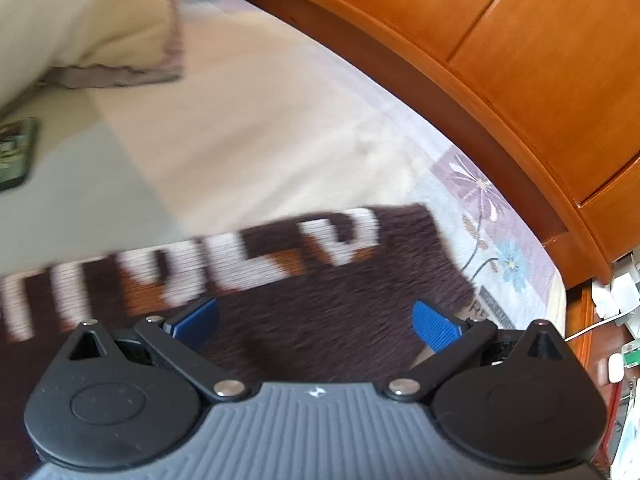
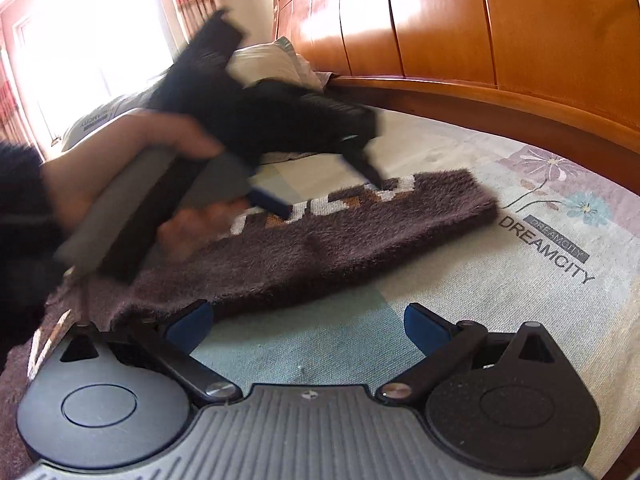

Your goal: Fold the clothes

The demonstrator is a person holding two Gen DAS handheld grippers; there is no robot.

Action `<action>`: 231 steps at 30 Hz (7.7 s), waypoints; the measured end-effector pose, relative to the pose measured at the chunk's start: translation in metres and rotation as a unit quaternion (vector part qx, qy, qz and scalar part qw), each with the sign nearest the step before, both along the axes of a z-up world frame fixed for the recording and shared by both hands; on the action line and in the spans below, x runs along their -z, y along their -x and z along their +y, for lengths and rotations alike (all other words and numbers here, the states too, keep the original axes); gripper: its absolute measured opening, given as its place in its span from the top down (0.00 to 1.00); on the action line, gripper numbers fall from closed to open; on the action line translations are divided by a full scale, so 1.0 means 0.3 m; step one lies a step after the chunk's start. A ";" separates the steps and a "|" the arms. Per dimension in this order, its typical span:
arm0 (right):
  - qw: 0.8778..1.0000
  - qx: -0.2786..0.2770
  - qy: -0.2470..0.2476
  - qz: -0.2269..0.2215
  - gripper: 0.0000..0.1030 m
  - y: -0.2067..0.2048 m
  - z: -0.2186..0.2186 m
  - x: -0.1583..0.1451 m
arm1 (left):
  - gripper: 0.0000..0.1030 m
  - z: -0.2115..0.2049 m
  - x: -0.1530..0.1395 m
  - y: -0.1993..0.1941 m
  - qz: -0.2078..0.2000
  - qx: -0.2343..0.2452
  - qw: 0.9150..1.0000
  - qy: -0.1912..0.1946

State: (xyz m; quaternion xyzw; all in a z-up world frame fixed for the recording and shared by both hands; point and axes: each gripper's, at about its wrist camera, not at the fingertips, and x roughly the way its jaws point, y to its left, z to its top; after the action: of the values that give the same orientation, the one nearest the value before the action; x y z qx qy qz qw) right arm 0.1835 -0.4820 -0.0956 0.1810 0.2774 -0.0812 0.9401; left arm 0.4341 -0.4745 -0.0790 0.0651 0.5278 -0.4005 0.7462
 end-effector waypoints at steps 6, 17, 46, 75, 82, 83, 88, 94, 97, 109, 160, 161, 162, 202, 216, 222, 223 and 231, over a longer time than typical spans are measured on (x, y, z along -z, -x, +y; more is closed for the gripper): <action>1.000 0.003 0.009 0.006 0.00 0.014 -0.017 0.002 | 0.01 -0.150 0.044 0.014 0.033 0.024 0.999 0.025; 1.000 0.007 0.012 0.013 0.00 0.023 -0.033 0.014 | 0.01 -0.371 0.049 0.083 0.085 0.108 0.985 0.106; 1.000 -0.003 0.006 0.018 0.00 -0.005 -0.020 0.024 | 0.01 0.026 -0.151 0.140 0.034 0.086 0.992 0.086; 0.999 0.025 -0.014 0.016 0.00 0.015 -0.070 0.027 | 0.01 0.741 -0.089 0.129 0.047 -0.189 0.978 0.081; 0.999 0.022 -0.018 0.018 0.00 0.012 -0.060 0.036 | 0.01 0.776 0.073 0.156 0.077 -0.250 0.962 0.082; 0.999 0.022 -0.017 0.020 0.00 0.012 -0.060 0.039 | 0.01 0.766 0.076 0.161 0.074 -0.260 0.959 0.082; 0.999 0.030 -0.014 0.021 0.00 0.009 -0.071 0.037 | 0.01 0.791 0.052 0.221 0.115 -0.221 0.964 0.092; 0.999 0.017 -0.027 0.016 0.00 -0.004 -0.058 0.031 | 0.01 0.923 -0.083 0.364 0.079 -0.218 0.968 0.095; 1.000 0.003 -0.019 0.015 0.00 -0.006 -0.032 0.029 | 0.01 1.008 -0.164 0.426 0.064 -0.224 0.968 0.089; 0.999 -0.040 -0.036 0.011 0.00 0.006 0.009 0.037 | 0.01 1.362 -0.055 0.710 -0.050 -0.276 0.960 -0.022; 0.941 -0.278 0.134 0.139 0.00 -0.069 0.994 0.064 | 0.01 1.960 -0.219 0.553 -0.195 -0.300 0.933 -0.047; 0.941 -0.279 0.134 0.138 0.00 -0.068 1.001 0.065 | 0.01 1.968 -0.211 0.503 -0.192 -0.304 0.932 -0.043; 0.941 -0.280 0.135 0.136 0.00 -0.067 1.007 0.066 | 0.01 1.974 -0.188 0.454 -0.186 -0.314 0.930 -0.042; 0.935 -0.309 0.114 0.131 0.00 -0.241 1.058 0.066 | 0.01 1.905 0.076 -0.284 -0.046 -0.423 0.902 0.072; 0.949 -0.276 0.089 0.122 0.00 -0.084 1.081 0.000 | 0.01 2.223 0.024 -0.054 -0.018 -0.369 0.929 0.022; 0.942 -0.277 0.108 0.156 0.00 0.020 1.152 0.017 | 0.01 2.253 0.090 -0.011 -0.036 -0.366 0.928 0.065; 0.941 -0.276 0.121 0.157 0.00 0.032 1.163 0.021 | 0.01 2.263 0.091 -0.004 -0.036 -0.366 0.927 0.075; 0.949 -0.243 0.133 0.148 0.00 0.077 1.173 0.077 | 0.01 2.437 0.073 0.110 -0.044 -0.361 0.928 0.083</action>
State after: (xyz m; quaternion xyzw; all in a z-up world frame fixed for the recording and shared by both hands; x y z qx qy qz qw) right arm 0.1604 -0.1302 -0.1188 -0.0331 0.4359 0.0880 0.8951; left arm 0.4011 0.2567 -0.1009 -0.1745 0.4469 -0.1433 0.8656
